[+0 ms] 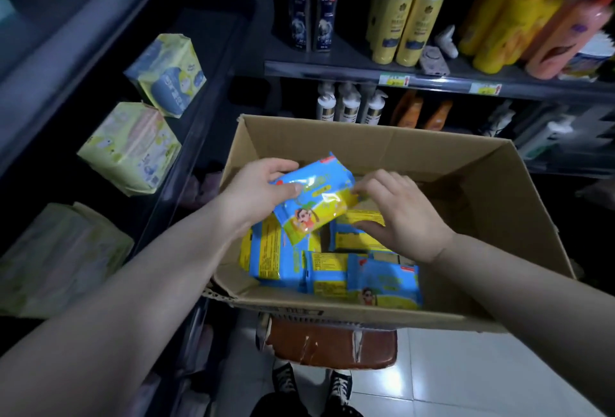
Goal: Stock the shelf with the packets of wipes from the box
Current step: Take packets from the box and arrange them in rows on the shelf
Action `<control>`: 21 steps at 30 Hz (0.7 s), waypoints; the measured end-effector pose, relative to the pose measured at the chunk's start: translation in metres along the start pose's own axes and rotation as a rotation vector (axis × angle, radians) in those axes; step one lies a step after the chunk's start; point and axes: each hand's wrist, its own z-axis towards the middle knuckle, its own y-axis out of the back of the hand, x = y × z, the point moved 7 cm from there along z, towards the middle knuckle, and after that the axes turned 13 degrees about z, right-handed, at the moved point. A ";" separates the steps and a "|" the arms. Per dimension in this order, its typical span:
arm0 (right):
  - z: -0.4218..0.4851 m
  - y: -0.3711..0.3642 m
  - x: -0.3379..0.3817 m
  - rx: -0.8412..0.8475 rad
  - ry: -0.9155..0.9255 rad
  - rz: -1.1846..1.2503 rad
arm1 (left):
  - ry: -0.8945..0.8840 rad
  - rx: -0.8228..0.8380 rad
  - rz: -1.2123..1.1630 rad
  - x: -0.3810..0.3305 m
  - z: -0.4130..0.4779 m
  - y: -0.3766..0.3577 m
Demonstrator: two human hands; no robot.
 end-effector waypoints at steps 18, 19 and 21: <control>-0.035 -0.095 -0.044 0.958 -0.347 -0.140 | -0.149 -0.265 0.326 -0.010 0.000 0.024; -0.034 -0.090 -0.046 0.928 -0.373 -0.077 | -0.143 -0.253 0.324 -0.009 0.000 0.023; -0.026 -0.071 -0.045 0.811 -0.405 0.069 | -0.135 -0.232 0.333 -0.009 -0.001 0.021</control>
